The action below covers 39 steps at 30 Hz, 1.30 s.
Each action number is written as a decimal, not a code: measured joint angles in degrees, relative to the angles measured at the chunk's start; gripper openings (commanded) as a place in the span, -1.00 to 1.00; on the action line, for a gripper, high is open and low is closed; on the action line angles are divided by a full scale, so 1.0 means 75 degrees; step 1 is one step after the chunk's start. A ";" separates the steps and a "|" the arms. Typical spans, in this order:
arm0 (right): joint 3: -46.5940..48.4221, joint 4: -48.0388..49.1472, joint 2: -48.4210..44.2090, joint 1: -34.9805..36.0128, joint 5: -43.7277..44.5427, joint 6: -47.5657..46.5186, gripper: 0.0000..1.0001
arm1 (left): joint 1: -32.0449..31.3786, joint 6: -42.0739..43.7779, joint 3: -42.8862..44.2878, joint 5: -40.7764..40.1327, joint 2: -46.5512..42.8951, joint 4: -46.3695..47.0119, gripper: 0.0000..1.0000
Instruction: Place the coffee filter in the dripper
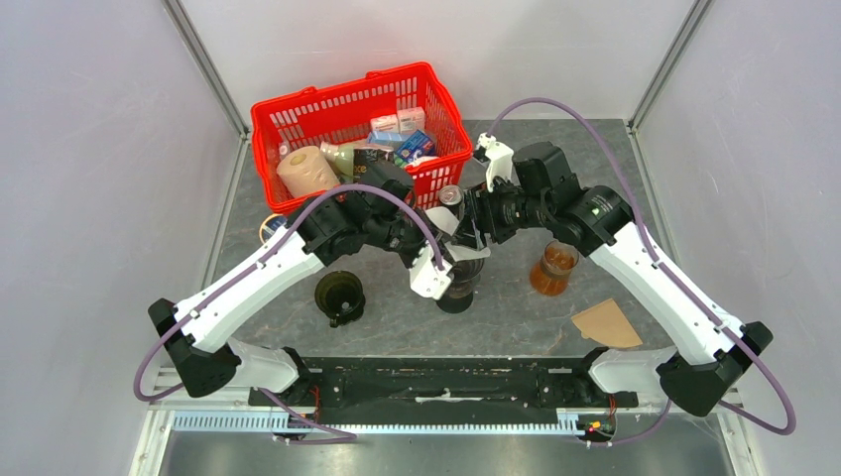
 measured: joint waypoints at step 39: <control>0.0350 -0.0373 0.0111 0.0087 0.2197 -0.0437 -0.91 | -0.0221 0.0262 -0.0627 -0.0102 -0.0539 0.0122 -0.95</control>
